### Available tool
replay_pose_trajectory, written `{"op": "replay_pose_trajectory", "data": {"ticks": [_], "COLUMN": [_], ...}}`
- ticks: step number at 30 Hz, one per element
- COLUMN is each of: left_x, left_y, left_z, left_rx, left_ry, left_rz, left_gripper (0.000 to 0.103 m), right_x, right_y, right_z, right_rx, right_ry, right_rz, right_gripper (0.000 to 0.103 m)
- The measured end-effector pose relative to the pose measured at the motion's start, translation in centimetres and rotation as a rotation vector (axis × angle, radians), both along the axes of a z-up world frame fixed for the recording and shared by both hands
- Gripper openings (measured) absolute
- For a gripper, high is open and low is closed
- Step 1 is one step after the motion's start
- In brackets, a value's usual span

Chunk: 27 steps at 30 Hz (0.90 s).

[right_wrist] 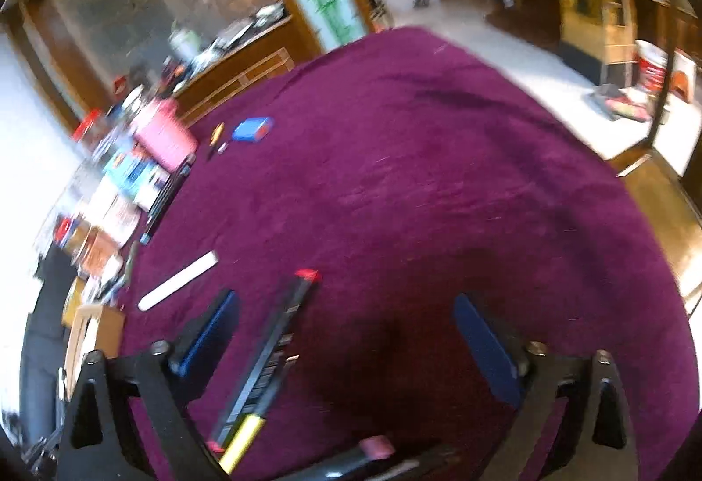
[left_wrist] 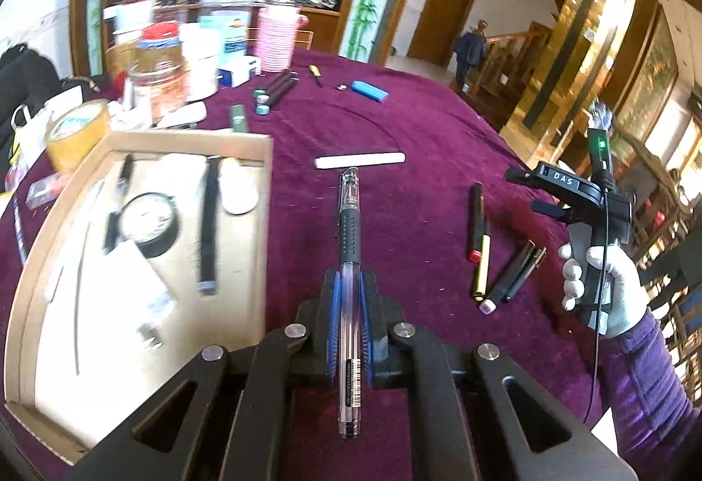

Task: Organize rigid objects
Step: 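Carry the gel pen toward the tray with the left tool while the right tool lifts the marker, then lower the gel pen into the tray with the left tool while the right tool releases the marker there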

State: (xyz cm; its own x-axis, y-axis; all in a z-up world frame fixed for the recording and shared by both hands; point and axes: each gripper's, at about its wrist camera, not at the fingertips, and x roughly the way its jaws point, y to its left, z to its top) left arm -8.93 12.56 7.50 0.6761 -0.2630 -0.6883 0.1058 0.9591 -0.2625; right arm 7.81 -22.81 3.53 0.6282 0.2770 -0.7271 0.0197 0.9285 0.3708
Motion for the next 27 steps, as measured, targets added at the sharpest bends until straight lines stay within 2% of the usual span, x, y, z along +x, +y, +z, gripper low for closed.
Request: {"op": "replay_pose_trajectory", "data": {"ticks": [1,4,5,6,8,9,10,12,14,15,19,24,27], "left_x": [-0.2,-0.7,-0.8,-1.0,-1.5,-1.7,-2.1,-2.6,-3.0,-3.2,-3.7,-3.8,-4.0], "left_y": [0.9,2.9,3.8,4.5,5.8,6.3,7.1,8.3,9.4,9.9,11.4,12.2,12.3], "left_z": [-0.2,-0.7,-0.9,-1.0,-1.0,-0.9,-0.9,-0.9,-1.0,-1.1,-1.5,-2.3,-2.9], "left_rx": [-0.010,-0.034,-0.044,-0.049,-0.054,-0.054,-0.054,-0.058,-0.065,-0.069,-0.086,-0.089,-0.091], "left_ry": [0.001,0.012,0.016,0.017,0.014,0.010,0.005,-0.002,-0.002,-0.001,0.003,0.021,0.038], "left_rz": [0.015,0.055,0.071,0.083,0.107,0.115,0.128,0.149,0.171,0.182,0.212,0.236,0.239], "left_gripper": [0.008,0.008,0.008,0.008,0.008,0.008,0.008,0.008,0.008,0.009,0.009,0.009,0.009], "right_x": [0.4,2.2,2.7,3.5,3.6,3.5,3.3,3.0,2.5,1.9,-0.7,-4.2,-5.8], "right_y": [1.0,5.1,6.0,7.5,9.1,10.0,10.3,10.0,9.1,8.4,7.4,8.9,10.9], "right_z": [0.0,-0.4,-0.7,-1.5,-1.7,-1.9,-1.9,-1.9,-1.6,-1.1,0.7,4.4,6.5], "right_rx": [-0.013,-0.092,-0.119,-0.182,-0.286,-0.345,-0.361,-0.313,-0.226,-0.159,-0.011,0.137,0.179], "right_ry": [0.015,0.084,0.100,0.137,0.130,0.132,0.129,0.120,0.109,0.087,0.019,-0.060,-0.103], "right_rz": [0.028,0.116,0.126,0.140,0.134,0.132,0.131,0.132,0.121,0.119,0.120,0.194,0.253], "right_gripper": [0.090,0.073,0.060,0.053,0.041,0.028,0.026,0.019,0.016,0.016,0.016,0.016,0.016]}}
